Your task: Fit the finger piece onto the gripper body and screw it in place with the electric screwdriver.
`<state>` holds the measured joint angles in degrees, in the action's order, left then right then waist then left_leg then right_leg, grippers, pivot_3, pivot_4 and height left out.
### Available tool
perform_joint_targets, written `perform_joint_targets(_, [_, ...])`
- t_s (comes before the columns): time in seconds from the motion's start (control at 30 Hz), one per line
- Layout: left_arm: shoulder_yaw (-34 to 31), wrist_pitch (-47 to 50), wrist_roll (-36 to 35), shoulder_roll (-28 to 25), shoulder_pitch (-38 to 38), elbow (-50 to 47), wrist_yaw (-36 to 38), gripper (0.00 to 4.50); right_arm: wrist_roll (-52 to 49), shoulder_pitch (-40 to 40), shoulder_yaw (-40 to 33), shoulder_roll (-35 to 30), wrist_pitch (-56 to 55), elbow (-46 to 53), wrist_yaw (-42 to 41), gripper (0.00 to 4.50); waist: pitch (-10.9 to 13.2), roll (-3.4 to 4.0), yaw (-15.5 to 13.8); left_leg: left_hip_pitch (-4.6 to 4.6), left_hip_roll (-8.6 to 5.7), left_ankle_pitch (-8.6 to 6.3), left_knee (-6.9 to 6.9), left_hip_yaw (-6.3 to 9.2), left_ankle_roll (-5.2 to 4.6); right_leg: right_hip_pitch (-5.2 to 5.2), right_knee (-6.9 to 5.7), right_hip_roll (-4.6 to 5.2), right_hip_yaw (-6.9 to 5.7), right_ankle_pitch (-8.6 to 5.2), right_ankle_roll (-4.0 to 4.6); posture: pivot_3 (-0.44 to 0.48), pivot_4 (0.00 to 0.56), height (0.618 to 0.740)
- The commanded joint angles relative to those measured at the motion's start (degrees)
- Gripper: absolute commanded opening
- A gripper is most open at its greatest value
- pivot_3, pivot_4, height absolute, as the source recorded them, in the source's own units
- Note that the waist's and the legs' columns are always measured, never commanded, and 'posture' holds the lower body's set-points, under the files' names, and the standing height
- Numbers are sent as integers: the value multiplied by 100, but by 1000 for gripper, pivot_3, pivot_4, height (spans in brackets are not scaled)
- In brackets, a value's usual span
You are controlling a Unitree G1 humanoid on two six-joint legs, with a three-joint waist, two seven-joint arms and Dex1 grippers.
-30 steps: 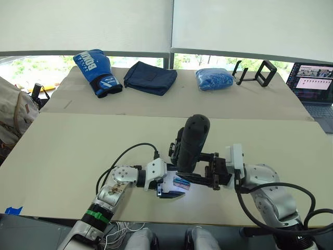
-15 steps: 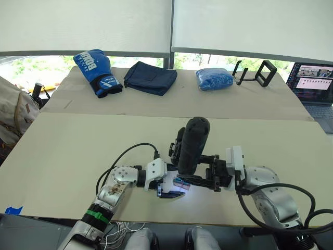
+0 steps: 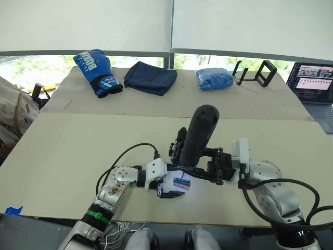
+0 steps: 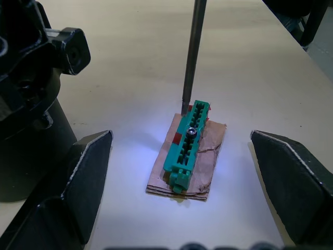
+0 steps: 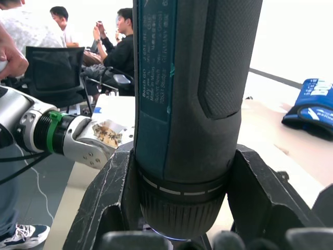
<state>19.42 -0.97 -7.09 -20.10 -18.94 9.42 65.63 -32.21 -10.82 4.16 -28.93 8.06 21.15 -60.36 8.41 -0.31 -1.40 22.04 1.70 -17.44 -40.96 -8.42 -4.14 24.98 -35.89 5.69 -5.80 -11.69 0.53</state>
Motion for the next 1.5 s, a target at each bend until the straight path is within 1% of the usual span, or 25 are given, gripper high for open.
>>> perform_joint_targets(0.03, [256, 141, 125, 43, 184, 183, -25, 4470, -58, -58, -102, 14, -159, 188, -20, 1965, 0, 0, 0, 0, 0, 0, 0, 0, 0, 0, 0, 0, 0, 0, 0, 0, 150, 740])
perform_joint_targets(0.27, [256, 134, 133, 63, 148, 229, -31, 4470, 10, -71, -52, 101, -137, 158, 15, 1965, 0, 0, -2, 0, 0, 0, 0, 0, 0, -1, 0, 0, 0, 0, 0, 0, 150, 740])
perform_joint_targets(1.5, [274, 179, 126, 37, 215, 171, -61, 4470, 90, 5, 11, 83, -70, 157, -3, 1965, 0, 0, -2, -2, 0, 0, 0, 1, -1, -2, 0, 2, 0, 0, 0, 0, 150, 740])
